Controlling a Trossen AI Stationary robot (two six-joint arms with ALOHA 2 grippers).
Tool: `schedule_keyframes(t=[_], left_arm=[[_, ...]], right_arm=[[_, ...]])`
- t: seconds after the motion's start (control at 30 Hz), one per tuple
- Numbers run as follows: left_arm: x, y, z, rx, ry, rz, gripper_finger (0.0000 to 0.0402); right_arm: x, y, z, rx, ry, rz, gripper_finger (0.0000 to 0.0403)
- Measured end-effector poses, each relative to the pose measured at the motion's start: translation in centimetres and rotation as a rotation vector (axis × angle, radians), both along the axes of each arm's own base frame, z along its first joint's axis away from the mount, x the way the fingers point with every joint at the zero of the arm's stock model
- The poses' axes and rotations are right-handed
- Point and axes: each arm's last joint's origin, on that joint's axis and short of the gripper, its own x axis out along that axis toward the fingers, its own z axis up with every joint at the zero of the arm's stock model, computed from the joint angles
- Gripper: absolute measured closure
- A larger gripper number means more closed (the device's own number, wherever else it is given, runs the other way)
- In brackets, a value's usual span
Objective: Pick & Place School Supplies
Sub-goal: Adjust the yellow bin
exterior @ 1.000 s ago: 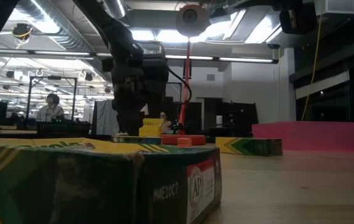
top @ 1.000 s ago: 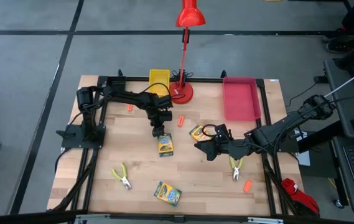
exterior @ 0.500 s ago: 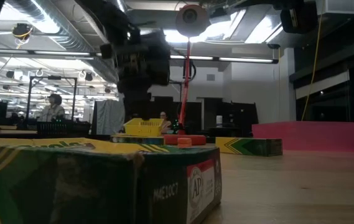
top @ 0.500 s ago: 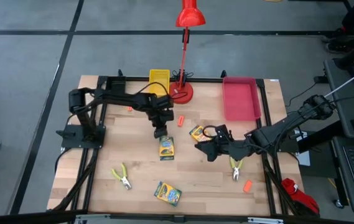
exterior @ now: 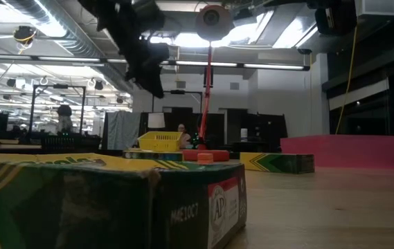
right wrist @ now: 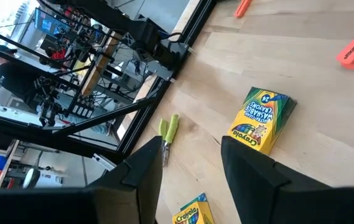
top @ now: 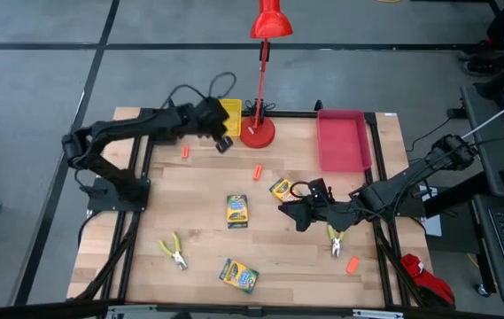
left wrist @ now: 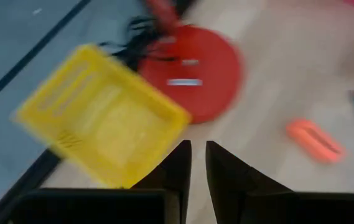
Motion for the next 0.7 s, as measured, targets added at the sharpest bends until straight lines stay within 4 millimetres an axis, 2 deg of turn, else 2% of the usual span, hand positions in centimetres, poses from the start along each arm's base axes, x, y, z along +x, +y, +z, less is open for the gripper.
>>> schedule_keyframes(t=[0.17, 0.3, 0.43, 0.7], left_arm=[[-1.3, 3.6, -1.7, -0.079, 0.021, 0.1, 0.0357], [-1.5, 5.6, -3.0, -0.119, -0.004, 0.135, 0.0357], [-0.7, 6.8, -4.3, -0.166, -0.016, 0.146, 0.0357], [1.8, 8.3, -5.1, -0.163, 0.0, 0.134, 0.0357]], right_arm=[[0.0, 0.1, 0.0, -0.008, -0.001, 0.003, 0.0237], [-0.1, 0.2, 0.0, -0.004, -0.004, 0.007, 0.0237], [0.0, 0.2, 0.1, 0.013, -0.008, 0.01, 0.0237], [0.0, 0.2, 0.1, 0.025, -0.013, 0.017, 0.0237]])
